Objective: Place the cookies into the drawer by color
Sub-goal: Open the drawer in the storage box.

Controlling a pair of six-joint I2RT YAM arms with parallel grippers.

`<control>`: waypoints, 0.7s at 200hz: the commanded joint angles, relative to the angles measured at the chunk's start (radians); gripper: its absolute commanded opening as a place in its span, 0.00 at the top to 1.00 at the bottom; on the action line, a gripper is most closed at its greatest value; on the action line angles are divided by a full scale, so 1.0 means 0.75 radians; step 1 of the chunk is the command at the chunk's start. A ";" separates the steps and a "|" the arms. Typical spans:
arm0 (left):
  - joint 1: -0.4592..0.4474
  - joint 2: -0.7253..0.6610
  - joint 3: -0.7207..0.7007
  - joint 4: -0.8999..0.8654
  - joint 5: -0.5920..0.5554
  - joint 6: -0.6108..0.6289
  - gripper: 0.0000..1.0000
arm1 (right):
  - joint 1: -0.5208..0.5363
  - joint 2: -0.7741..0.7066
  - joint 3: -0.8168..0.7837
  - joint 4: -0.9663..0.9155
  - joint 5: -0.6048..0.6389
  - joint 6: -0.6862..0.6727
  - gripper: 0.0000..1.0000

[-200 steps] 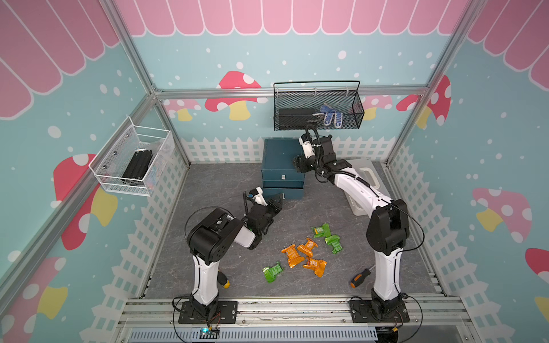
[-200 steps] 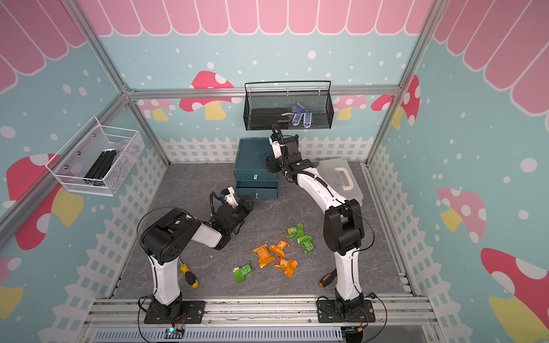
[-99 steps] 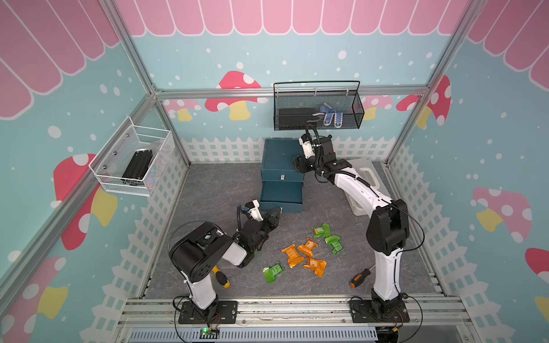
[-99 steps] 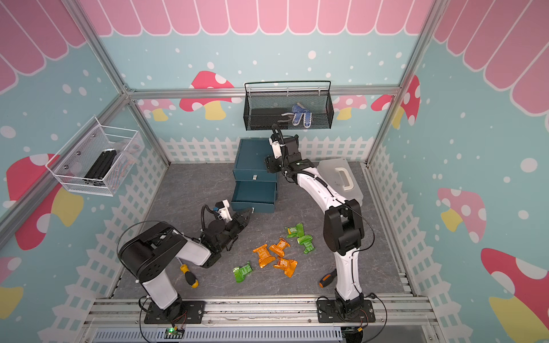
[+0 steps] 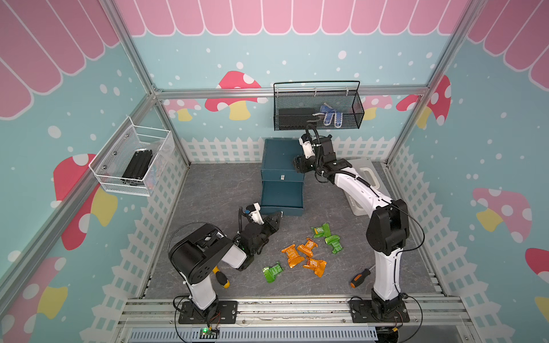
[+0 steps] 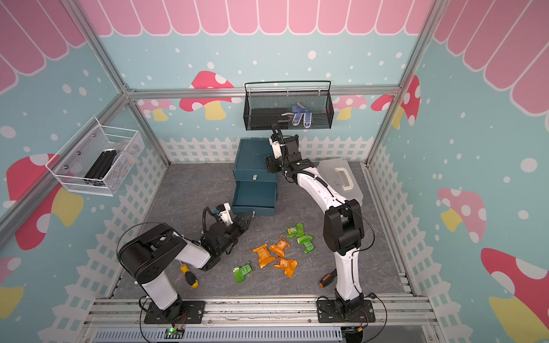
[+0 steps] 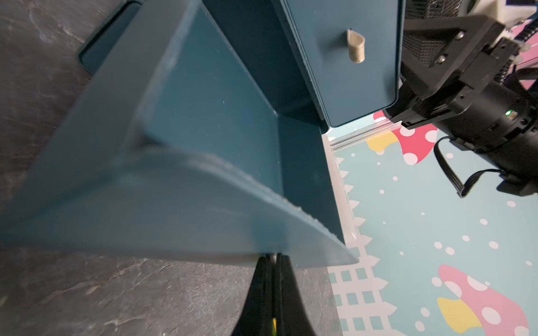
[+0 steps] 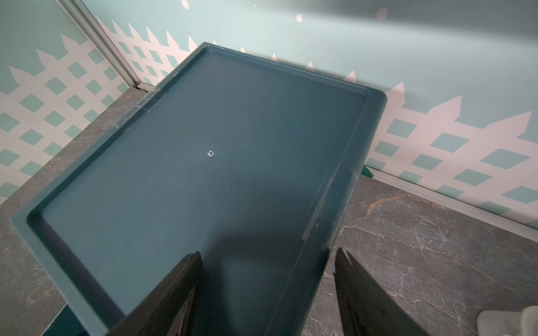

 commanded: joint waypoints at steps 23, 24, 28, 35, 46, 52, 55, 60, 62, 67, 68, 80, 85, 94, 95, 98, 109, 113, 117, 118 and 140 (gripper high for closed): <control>0.030 0.077 0.016 0.078 0.061 -0.010 0.82 | 0.005 0.023 0.010 -0.140 -0.028 -0.009 0.26; 0.031 0.080 0.016 0.083 0.066 -0.013 0.81 | 0.004 0.023 0.010 -0.141 -0.028 -0.007 0.26; 0.037 0.090 0.018 0.105 0.077 -0.019 0.79 | 0.005 0.023 0.011 -0.142 -0.028 -0.008 0.26; 0.045 0.103 0.016 0.143 0.097 -0.024 0.73 | 0.005 0.022 0.011 -0.143 -0.029 -0.008 0.26; 0.050 0.114 0.013 0.172 0.104 -0.024 0.66 | 0.005 0.019 0.010 -0.144 -0.031 -0.008 0.26; 0.053 0.111 0.013 0.167 0.108 -0.020 0.65 | 0.005 0.016 0.010 -0.144 -0.035 -0.009 0.26; 0.054 0.110 0.014 0.160 0.108 -0.016 0.65 | 0.005 0.015 0.010 -0.144 -0.032 -0.010 0.26; 0.054 0.102 0.012 0.147 0.106 -0.014 0.63 | 0.005 0.013 0.011 -0.144 -0.035 -0.010 0.26; 0.054 0.097 0.009 0.142 0.104 -0.012 0.62 | 0.005 0.011 0.011 -0.144 -0.035 -0.012 0.26; 0.054 0.091 0.008 0.136 0.100 -0.005 0.60 | 0.005 0.008 0.012 -0.144 -0.037 -0.011 0.26; 0.054 0.089 0.007 0.136 0.099 -0.003 0.59 | 0.005 0.008 0.013 -0.144 -0.037 -0.011 0.26; 0.056 0.071 0.000 0.122 0.094 0.005 0.51 | 0.005 0.008 0.023 -0.147 -0.045 -0.009 0.26; 0.058 0.063 -0.004 0.117 0.091 0.008 0.46 | 0.005 0.009 0.027 -0.149 -0.051 -0.009 0.25; 0.056 0.047 -0.014 0.099 0.080 0.007 0.37 | 0.005 0.015 0.041 -0.158 -0.063 -0.008 0.25; 0.057 0.045 -0.014 0.098 0.078 0.007 0.37 | 0.005 0.016 0.044 -0.158 -0.063 -0.008 0.25; 0.057 0.041 -0.017 0.094 0.075 0.007 0.35 | 0.005 0.016 0.049 -0.162 -0.065 -0.007 0.24; 0.056 0.023 -0.030 0.084 0.065 0.008 0.26 | 0.005 0.030 0.088 -0.193 -0.080 -0.013 0.23; 0.058 0.018 -0.033 0.079 0.064 0.009 0.18 | 0.005 0.039 0.112 -0.220 -0.086 -0.015 0.23; 0.056 0.011 -0.033 0.072 0.065 0.012 0.14 | 0.005 0.046 0.137 -0.247 -0.091 -0.020 0.23; 0.056 0.011 -0.033 0.069 0.066 0.013 0.13 | 0.005 0.048 0.143 -0.252 -0.092 -0.020 0.23; 0.054 -0.022 -0.037 0.031 0.081 0.030 0.01 | 0.006 0.041 0.167 -0.276 -0.122 -0.016 0.22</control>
